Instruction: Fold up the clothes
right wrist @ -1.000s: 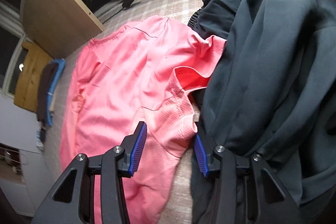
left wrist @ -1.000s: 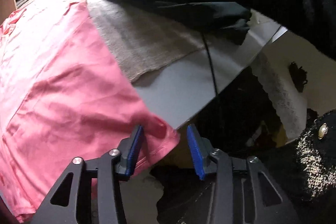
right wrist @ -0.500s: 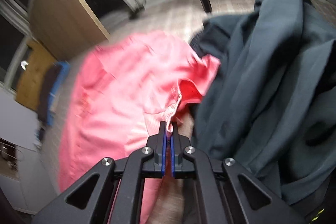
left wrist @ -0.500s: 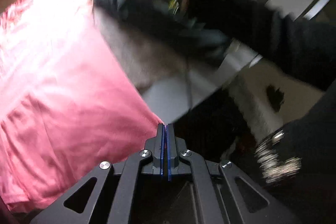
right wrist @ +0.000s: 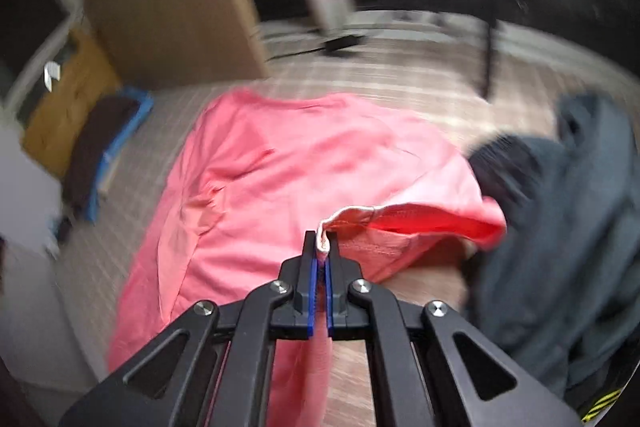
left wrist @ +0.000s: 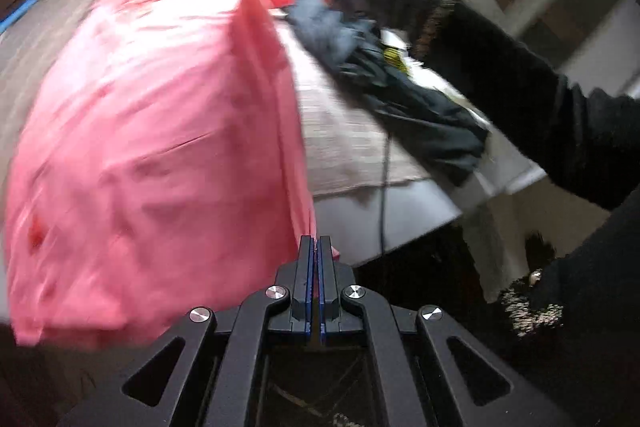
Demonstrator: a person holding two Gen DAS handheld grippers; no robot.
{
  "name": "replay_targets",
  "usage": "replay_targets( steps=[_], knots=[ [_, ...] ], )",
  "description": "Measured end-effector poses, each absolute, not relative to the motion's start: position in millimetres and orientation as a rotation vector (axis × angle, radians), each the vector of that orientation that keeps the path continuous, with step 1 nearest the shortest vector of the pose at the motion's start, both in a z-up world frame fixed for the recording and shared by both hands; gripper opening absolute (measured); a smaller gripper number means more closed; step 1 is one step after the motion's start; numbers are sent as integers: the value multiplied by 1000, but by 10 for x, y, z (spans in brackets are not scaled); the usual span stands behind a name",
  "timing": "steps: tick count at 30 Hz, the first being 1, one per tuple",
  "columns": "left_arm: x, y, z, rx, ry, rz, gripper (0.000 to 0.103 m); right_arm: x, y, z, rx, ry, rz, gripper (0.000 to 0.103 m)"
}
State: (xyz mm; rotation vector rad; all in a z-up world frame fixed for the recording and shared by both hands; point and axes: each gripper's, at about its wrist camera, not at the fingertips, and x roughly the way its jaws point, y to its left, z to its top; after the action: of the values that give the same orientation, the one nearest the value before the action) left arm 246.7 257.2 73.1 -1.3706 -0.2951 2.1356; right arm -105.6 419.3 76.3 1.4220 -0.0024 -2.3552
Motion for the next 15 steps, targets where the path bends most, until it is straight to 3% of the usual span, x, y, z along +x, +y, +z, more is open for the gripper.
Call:
replay_targets(
  steps=[6, 10, 15],
  knots=[
    [2536, 2176, 473, -1454, -387, 2203, 1, -1208, 3111, 396, 1513, 358, -2259, 3],
    [2529, 2105, 427, -1466, -387, 2217, 1, -1251, 2981, 213, 1558, 425, -2255, 3],
    [2518, 2036, 474, -1460, -370, 2236, 1, -1315, 3071, 228, 1556, 338, -2219, 4]
  ],
)
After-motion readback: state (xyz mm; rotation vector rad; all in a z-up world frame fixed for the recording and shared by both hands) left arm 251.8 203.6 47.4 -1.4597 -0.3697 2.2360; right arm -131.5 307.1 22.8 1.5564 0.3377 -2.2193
